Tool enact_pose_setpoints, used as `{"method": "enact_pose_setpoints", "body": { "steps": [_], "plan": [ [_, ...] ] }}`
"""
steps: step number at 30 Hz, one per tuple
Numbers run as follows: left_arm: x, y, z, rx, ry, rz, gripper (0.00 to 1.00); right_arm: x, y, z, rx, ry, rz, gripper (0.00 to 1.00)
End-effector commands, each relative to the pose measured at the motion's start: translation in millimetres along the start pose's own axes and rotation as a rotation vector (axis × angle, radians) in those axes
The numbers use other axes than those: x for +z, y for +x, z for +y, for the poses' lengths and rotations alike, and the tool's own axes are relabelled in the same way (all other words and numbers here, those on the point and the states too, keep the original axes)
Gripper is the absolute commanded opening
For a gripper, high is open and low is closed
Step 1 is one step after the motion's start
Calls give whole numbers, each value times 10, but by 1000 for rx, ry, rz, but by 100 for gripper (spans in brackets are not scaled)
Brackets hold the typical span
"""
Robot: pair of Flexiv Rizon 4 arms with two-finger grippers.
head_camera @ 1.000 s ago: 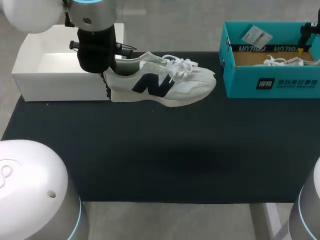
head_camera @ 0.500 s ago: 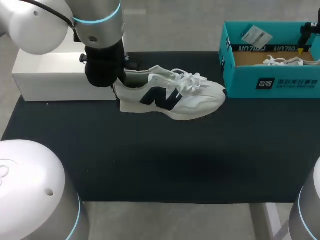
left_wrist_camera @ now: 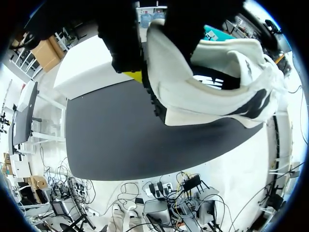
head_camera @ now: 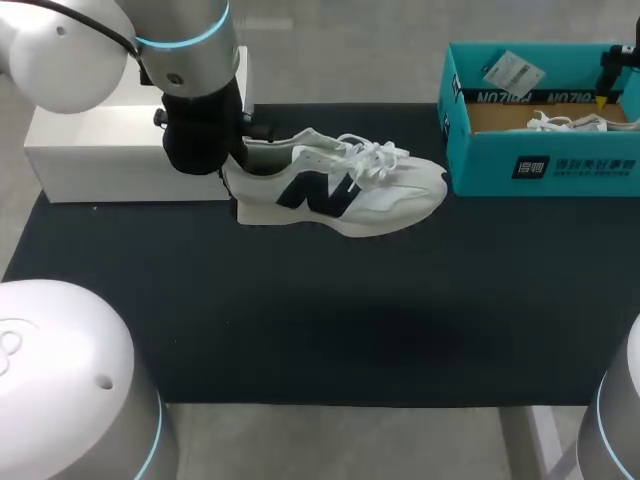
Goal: Take the shoe out of the shoebox, open the shoe tongue, remove and reinsert the insole, then place the shoe into the shoebox
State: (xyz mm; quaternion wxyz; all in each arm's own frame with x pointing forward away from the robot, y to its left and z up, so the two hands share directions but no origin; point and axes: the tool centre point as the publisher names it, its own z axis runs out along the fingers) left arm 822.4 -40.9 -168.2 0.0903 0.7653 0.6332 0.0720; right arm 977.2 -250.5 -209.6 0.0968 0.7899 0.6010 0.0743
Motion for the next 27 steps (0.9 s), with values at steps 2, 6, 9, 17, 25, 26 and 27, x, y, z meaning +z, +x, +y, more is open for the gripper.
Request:
{"method": "enact_pose_setpoints", "body": {
  "steps": [2,6,9,17,25,26,27],
  "plan": [
    [34,-126,-92,-93,5,66,0,3,-1,3,0,0,1,100],
    [45,-223,-117,-197,11,109,0,3,-1,3,0,0,1,100],
    [92,-287,-115,-220,22,129,0,3,-1,3,0,0,1,100],
    [217,-472,-122,-200,44,130,0,3,-1,3,0,0,1,100],
    [303,-677,-92,-197,29,121,0,3,-1,3,0,0,1,100],
    [303,-693,-91,-196,27,120,0,3,-1,3,0,0,1,100],
    [303,-701,-91,-196,22,117,0,3,-1,3,0,0,1,100]
  ]
}}
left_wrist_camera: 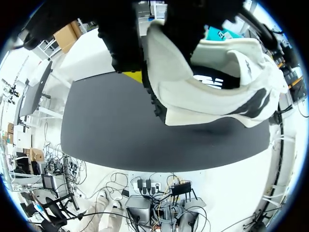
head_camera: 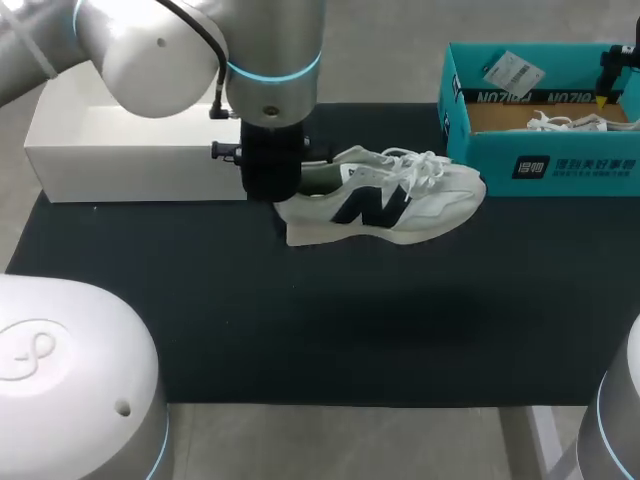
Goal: Take the shoe out of the shoebox, open the shoe tongue, remove and reinsert the insole, then place the shoe into the shoebox
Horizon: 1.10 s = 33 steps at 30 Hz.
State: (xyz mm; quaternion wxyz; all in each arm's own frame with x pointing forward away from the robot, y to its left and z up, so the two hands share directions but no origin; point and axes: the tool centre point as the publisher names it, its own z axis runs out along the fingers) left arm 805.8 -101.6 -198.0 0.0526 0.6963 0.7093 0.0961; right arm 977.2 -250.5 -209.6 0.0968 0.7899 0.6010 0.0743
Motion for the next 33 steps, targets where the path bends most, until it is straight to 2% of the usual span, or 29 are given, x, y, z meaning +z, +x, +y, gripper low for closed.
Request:
{"method": "enact_pose_setpoints", "body": {
  "steps": [1,7,11,17,21,26,33],
  "plan": [
    [8,-88,5,-2,-5,-1,0,3,-1,3,0,0,1,100],
    [97,-91,-36,-26,-20,15,0,3,-1,3,0,0,1,100],
    [300,-143,-82,-57,-12,51,0,3,-1,3,0,0,1,100],
    [590,-224,-127,-26,-2,22,0,3,-1,3,0,0,1,100],
    [792,-255,-164,-29,-7,39,0,3,-1,3,0,0,1,100],
    [1015,-317,-226,-15,-52,67,0,3,-1,3,0,0,1,100],
    [1271,-406,-325,50,-36,71,0,3,-1,3,0,0,1,100]
  ]
}}
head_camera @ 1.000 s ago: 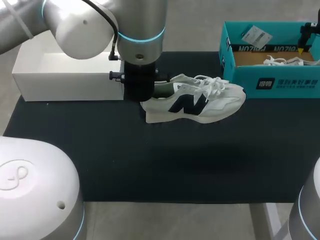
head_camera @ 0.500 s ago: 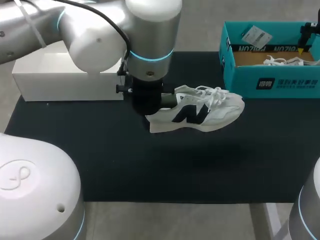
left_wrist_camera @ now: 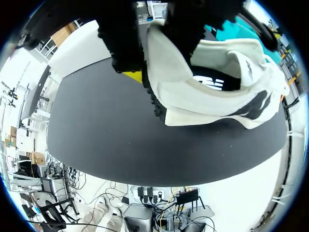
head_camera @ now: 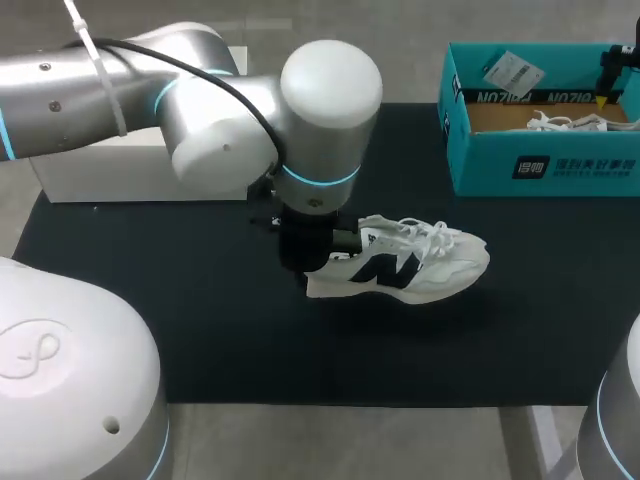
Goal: Take the shoe out of the shoebox, open the shoe tongue, remove and reinsert the insole, then place the shoe into the shoebox
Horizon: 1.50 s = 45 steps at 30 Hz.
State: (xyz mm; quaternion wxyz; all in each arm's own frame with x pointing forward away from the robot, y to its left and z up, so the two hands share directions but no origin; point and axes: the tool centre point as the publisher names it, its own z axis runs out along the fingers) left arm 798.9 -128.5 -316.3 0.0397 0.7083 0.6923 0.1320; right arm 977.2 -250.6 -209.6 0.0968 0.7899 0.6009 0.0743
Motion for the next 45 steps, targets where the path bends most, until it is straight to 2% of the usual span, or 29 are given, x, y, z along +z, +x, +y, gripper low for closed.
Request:
{"method": "enact_pose_setpoints", "body": {
  "steps": [1,13,20,27,28,29,30,31,38,41,45],
  "plan": [
    [171,-83,-23,6,-4,10,0,3,0,3,0,0,1,100],
    [496,-161,-17,-49,-25,6,0,3,0,3,0,0,1,100],
    [652,-286,-7,-45,-10,0,0,3,0,3,0,0,1,100],
    [784,-327,-17,-53,16,11,0,3,0,3,0,0,1,100],
    [790,-336,-16,-52,19,11,28,3,0,3,0,0,1,100],
    [792,-342,-16,-55,29,5,49,3,0,3,0,0,1,100],
    [786,-348,-13,-55,29,0,93,3,0,3,0,0,1,100],
    [773,-355,-11,-57,32,-7,100,3,0,3,0,0,1,100],
    [474,-308,-21,-124,43,-63,100,3,0,3,0,0,1,100],
    [287,-249,-30,-206,43,-95,100,3,0,3,0,0,1,100],
    [51,-164,-39,-370,88,-124,100,3,0,3,0,0,1,100]
  ]
}}
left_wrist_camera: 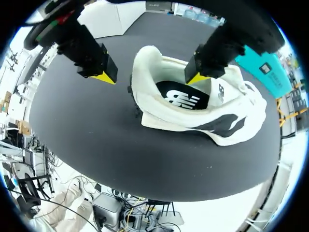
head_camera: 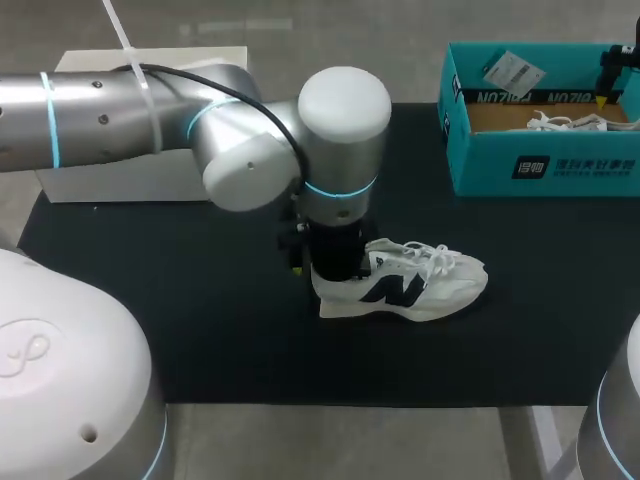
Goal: Take the shoe out of the shoebox, open the shoe tongue, remove and reinsert the insole, then place the shoe into the shoebox
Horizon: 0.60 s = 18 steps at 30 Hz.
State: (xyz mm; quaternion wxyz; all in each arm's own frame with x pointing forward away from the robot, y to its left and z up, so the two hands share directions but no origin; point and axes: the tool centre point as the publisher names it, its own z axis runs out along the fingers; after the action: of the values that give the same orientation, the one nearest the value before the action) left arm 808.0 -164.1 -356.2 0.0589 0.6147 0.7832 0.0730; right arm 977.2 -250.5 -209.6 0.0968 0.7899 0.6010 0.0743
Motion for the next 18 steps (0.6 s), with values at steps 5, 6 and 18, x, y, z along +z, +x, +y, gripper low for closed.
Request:
{"method": "enact_pose_setpoints", "body": {
  "steps": [5,6,18],
  "plan": [
    [-547,341,-53,-303,93,-117,100,3,-1,3,0,0,1,100],
    [-579,375,-59,-350,105,-137,100,3,-1,3,0,0,1,100],
    [-588,981,-170,-820,393,-437,100,3,-1,3,0,0,1,100]
  ]
}}
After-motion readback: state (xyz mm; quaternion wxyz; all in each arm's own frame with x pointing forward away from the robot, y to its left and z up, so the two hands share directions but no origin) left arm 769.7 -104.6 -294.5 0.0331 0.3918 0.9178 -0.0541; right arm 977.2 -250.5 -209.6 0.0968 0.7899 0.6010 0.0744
